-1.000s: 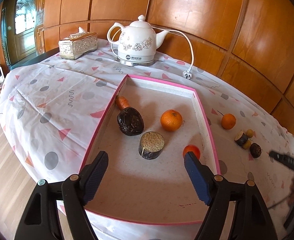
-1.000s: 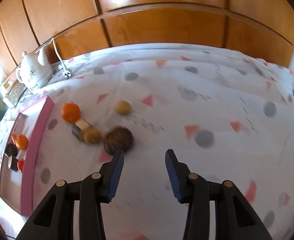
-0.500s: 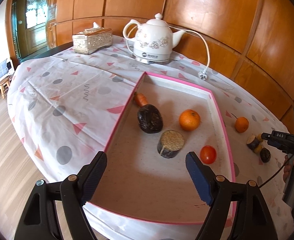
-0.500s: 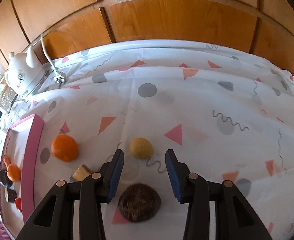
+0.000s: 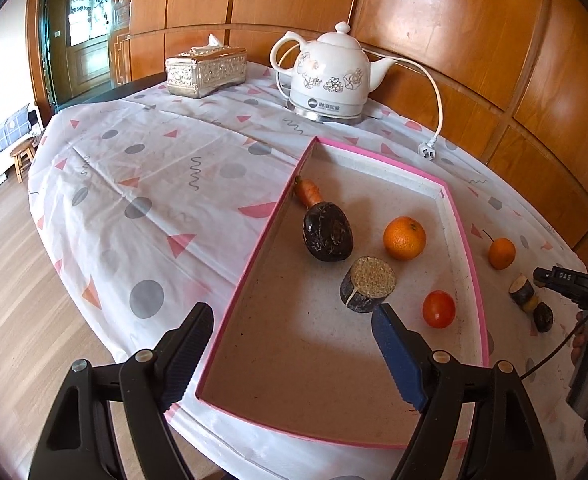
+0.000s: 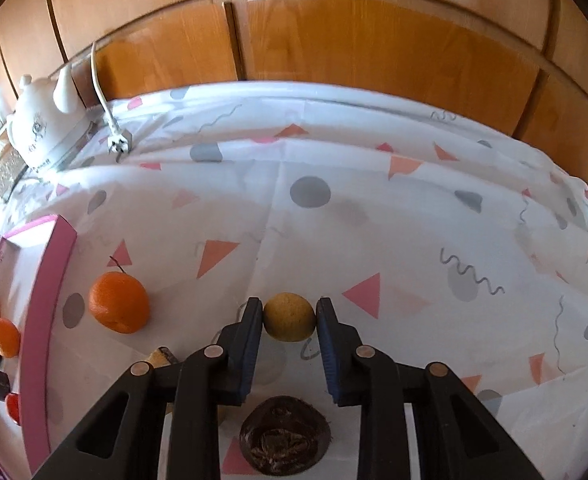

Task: Organize fruits
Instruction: 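Reach the right gripper to the small yellow round fruit and grasp it, then carry the yellow fruit with the right gripper into the tray and release, then reach the left gripper to the small tangerine on the cloth and grasp it, then carry the tangerine with the left gripper into the tray beside the orange and release, then reach the right gripper to the dark-and-tan cube block and grasp it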

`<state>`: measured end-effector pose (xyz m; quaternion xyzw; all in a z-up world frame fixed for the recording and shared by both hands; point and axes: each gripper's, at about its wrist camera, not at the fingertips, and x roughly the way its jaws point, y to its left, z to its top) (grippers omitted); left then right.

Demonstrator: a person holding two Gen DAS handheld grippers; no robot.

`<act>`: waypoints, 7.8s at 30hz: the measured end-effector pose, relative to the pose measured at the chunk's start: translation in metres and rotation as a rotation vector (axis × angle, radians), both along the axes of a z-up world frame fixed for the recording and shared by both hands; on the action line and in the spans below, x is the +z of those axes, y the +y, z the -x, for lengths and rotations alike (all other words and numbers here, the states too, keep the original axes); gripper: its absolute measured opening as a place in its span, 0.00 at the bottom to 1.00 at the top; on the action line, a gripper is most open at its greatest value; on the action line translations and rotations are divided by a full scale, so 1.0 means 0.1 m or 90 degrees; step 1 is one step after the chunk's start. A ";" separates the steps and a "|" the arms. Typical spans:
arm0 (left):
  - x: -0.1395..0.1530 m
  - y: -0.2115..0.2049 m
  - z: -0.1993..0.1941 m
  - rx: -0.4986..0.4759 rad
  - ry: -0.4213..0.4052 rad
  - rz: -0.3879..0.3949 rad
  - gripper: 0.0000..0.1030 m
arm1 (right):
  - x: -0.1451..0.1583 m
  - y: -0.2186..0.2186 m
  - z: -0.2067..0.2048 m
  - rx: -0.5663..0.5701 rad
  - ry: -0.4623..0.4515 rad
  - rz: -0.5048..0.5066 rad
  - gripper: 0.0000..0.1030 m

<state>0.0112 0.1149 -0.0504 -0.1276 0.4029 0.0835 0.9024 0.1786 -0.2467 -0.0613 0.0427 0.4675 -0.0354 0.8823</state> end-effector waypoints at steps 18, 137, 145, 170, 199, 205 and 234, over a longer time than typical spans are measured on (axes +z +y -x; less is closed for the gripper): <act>0.09 -0.04 0.10 -0.010 -0.024 0.007 0.83 | 0.49 0.96 0.78 0.228 -0.067 -0.076 0.27; 0.15 -2.16 -1.48 -0.361 0.055 -0.013 0.72 | -0.29 -1.44 2.24 -0.429 -0.082 0.067 0.61; -0.10 -2.31 -1.92 -0.330 0.096 -0.015 0.63 | -0.29 -1.43 2.23 -0.429 -0.079 0.069 0.62; 0.38 -1.42 -1.27 -0.241 -0.043 -0.027 0.38 | -0.29 -1.40 2.19 -0.427 -0.065 0.090 0.62; 0.11 -0.28 -0.96 -0.052 -0.011 -0.035 0.41 | -0.28 -1.35 2.13 -0.414 -0.050 0.133 0.62; 0.17 -0.27 -0.78 -0.059 -0.025 -0.032 0.45 | -0.28 -1.33 2.13 -0.412 -0.047 0.136 0.62; 0.13 -0.27 -0.08 -0.088 -0.034 -0.011 0.69 | -0.15 -0.27 1.64 -0.058 -0.038 0.046 0.49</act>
